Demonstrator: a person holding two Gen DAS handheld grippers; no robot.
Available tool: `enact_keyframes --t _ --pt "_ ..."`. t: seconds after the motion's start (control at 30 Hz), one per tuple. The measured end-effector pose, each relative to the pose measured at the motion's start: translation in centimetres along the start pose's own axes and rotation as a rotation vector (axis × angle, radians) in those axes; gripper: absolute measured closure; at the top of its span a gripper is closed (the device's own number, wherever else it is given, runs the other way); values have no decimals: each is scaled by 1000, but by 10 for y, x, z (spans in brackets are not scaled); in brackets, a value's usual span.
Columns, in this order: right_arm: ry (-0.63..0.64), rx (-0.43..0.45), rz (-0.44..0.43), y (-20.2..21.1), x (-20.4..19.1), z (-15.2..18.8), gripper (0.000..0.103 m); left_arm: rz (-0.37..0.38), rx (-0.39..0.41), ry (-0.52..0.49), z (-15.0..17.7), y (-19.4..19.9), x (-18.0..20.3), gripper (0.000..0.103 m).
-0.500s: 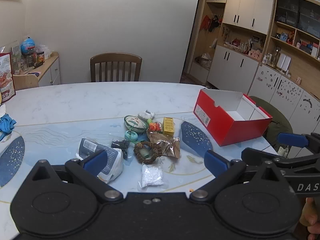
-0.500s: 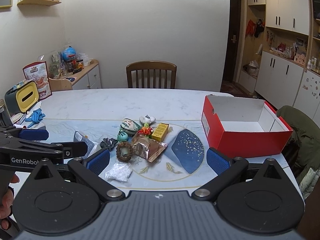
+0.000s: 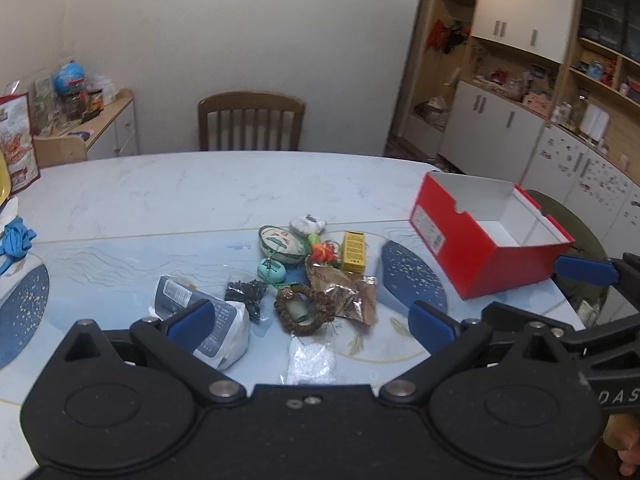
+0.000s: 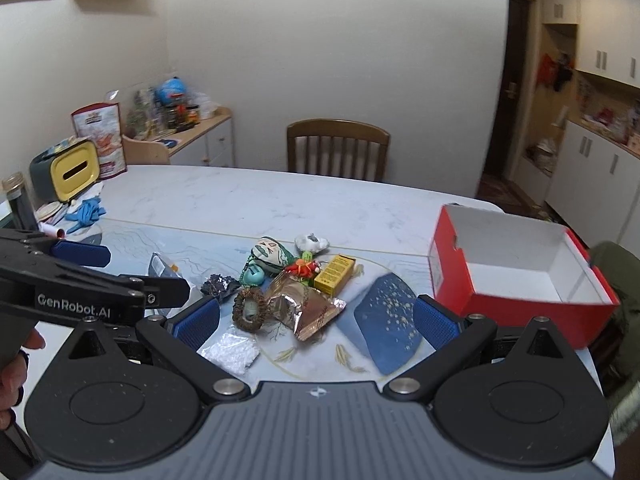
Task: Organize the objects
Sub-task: 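Reach the left tool to the blue-and-white bag while the right tool reaches the bead bracelet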
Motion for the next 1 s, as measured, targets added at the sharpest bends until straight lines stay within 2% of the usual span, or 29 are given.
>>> enact_keyframes --t 0.1,0.23,0.4,0.53,0.6,0.7,0.87,0.93,1.0 --pt "11 4 -19 -18 17 0 0 -59 -18 48 0 -14 -4 0" --pt "19 -36 -73 -49 39 7 0 -195 -21 77 2 -30 -13 0" --pt "77 -58 -178 -85 49 16 0 -343 -36 167 3 -45 -32 1" --pt "90 -105 -241 -113 45 19 8 -411 -69 199 -1 -62 -48 1" --pt "97 -122 -256 -124 38 20 15 -422 -95 213 -3 -73 -57 1" --pt "99 -130 -277 -135 24 22 16 -432 -130 212 0 -93 -69 1" --pt "77 -216 -310 -153 -3 31 34 -417 -199 229 17 -119 -86 2" --pt "99 -244 -291 -162 -15 36 44 -387 -224 257 25 -126 -92 3" --pt "98 -269 -282 -170 -24 39 50 -367 -249 252 30 -132 -96 10"
Point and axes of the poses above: each gripper's, at about its wrist camera, not at the fingertips, and y roughly against the way its jaws point, x to its right, z to its underside, the point moved 3 cm from there along -y, roughly the way its jaws point, and after that the axes turned 7 degrees about x, right-handed, at the moved point
